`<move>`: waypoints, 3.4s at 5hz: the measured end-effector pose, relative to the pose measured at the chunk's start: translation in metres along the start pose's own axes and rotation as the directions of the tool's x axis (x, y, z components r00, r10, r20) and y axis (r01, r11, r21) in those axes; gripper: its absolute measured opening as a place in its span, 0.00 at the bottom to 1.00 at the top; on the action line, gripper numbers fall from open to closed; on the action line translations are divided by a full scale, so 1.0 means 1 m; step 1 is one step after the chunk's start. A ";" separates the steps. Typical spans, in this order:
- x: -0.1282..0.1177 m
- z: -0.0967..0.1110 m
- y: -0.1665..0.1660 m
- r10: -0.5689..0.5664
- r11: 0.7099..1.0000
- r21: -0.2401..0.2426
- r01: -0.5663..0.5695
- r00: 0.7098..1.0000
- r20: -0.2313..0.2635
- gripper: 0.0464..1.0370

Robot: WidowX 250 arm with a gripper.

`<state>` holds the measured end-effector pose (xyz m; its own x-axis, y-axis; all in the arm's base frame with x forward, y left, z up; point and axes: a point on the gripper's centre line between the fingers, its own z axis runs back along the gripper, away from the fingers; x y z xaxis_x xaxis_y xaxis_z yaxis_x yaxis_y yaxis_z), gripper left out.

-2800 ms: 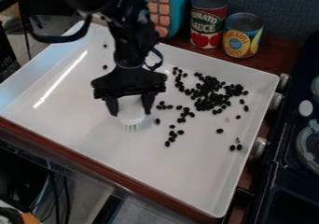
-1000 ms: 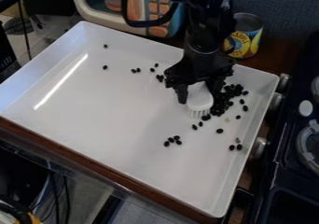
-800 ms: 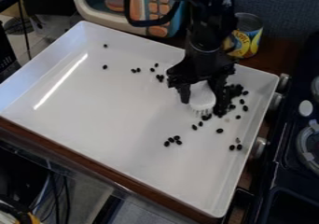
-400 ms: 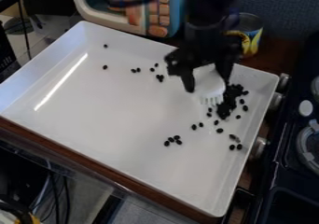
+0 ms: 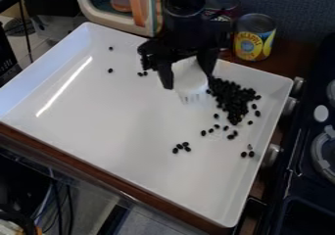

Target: Sweep into pile

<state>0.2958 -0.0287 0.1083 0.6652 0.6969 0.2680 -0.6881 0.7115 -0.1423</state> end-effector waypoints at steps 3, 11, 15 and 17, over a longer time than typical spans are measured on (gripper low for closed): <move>-0.072 -0.012 0.047 0.164 0.930 0.341 -0.140 0.985 -0.045 0.71; -0.059 -0.080 -0.005 0.261 0.955 0.186 -0.233 0.955 -0.144 0.71; -0.039 -0.092 -0.055 0.372 0.921 0.185 -0.342 0.914 -0.163 0.71; -0.033 -0.091 -0.059 0.383 0.917 0.184 -0.354 0.909 -0.164 0.71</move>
<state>0.3408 -0.0857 0.0206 0.3883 0.9209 0.0326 -0.9197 0.3895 -0.0498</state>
